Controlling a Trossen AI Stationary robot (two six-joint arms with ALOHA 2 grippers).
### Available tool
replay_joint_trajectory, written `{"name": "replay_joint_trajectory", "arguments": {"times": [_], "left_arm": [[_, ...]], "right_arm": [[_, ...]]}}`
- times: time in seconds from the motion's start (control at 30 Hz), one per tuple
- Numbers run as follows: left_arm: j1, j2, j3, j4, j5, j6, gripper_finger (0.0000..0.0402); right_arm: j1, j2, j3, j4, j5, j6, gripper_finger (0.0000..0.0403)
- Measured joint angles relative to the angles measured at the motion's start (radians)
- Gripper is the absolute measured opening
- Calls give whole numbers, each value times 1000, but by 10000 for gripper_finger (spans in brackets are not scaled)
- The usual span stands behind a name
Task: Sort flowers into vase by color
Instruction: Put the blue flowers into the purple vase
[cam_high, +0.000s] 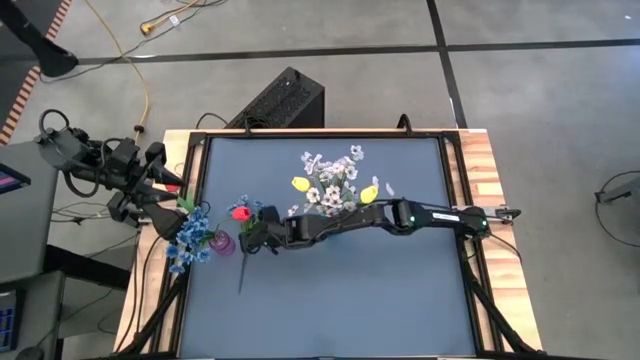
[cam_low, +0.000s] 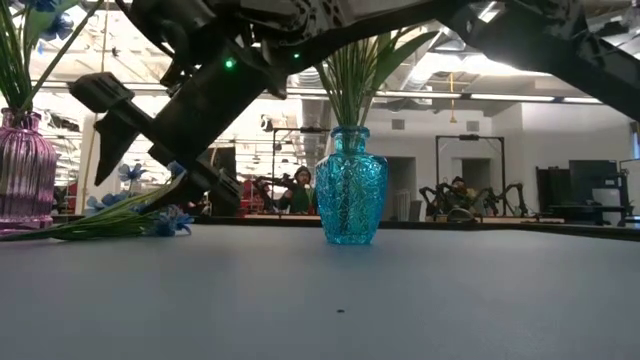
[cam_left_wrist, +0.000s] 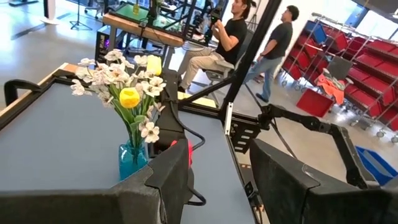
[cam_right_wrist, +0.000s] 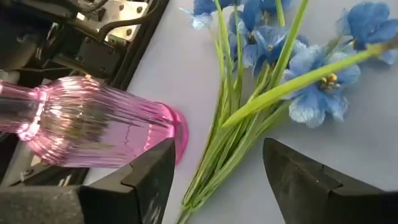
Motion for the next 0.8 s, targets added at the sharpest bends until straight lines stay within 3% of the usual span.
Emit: {"name": "replay_joint_trajectory", "arguments": {"times": [0.2,0.4,0.5,0.6,0.8], "left_arm": [[0,0,0,0,-4,-15,160],[0,0,0,0,-4,-32,160],[0,0,0,-1,-5,-34,160],[0,0,0,0,-4,-38,160],[0,0,0,-1,-4,-41,160]], "right_arm": [[-12,8,0,-4,-3,23,270],[-18,76,1,134,-58,91,269],[-18,97,3,188,-83,123,249],[-9,99,3,185,-84,129,195],[9,96,2,177,-49,79,26]]}}
